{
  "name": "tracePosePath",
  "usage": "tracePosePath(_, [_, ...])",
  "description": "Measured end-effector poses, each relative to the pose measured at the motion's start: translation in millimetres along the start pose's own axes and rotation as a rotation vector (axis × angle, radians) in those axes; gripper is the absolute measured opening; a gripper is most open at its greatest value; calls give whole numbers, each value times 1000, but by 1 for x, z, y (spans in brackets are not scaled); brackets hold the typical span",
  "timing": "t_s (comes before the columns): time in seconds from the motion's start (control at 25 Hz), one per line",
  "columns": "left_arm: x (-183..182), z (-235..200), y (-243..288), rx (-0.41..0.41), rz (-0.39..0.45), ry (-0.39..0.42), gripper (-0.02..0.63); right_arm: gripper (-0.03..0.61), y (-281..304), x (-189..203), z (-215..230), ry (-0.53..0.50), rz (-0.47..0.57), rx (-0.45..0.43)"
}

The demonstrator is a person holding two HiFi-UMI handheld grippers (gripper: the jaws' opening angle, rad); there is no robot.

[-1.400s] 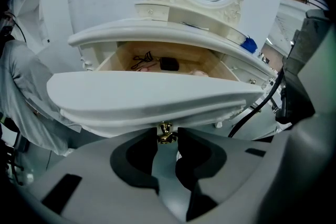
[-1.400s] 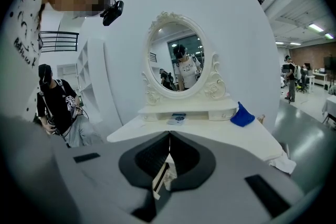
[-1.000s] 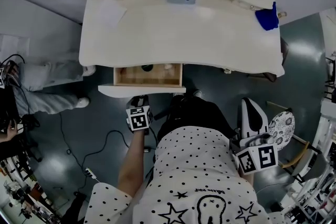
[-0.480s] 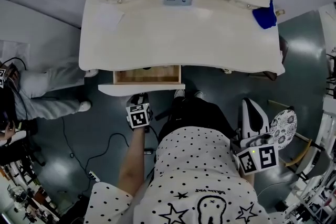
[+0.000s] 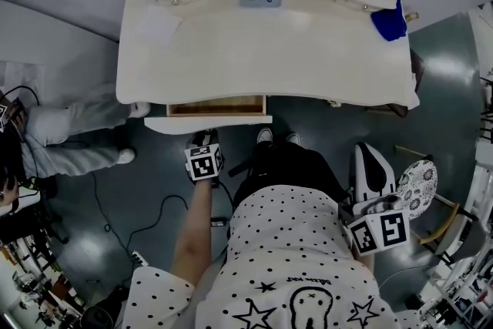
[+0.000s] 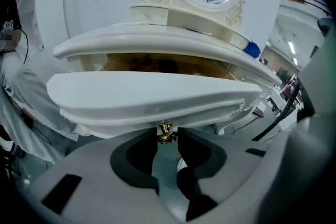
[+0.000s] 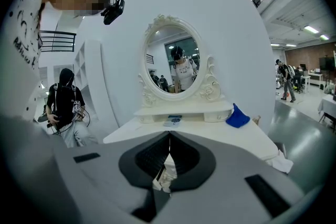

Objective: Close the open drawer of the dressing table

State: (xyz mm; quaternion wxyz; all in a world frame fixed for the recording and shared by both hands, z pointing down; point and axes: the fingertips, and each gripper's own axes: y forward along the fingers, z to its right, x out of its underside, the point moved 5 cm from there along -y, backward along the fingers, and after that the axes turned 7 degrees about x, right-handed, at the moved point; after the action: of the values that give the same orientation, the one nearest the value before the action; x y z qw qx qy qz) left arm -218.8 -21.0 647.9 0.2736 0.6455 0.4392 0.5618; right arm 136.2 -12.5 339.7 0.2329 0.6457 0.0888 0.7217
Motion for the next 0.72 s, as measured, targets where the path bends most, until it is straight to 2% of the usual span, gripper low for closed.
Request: tracePosePath(0.72, [-34,-6,18,-2,17,-8,132,9,3,-4,6,1,1,15])
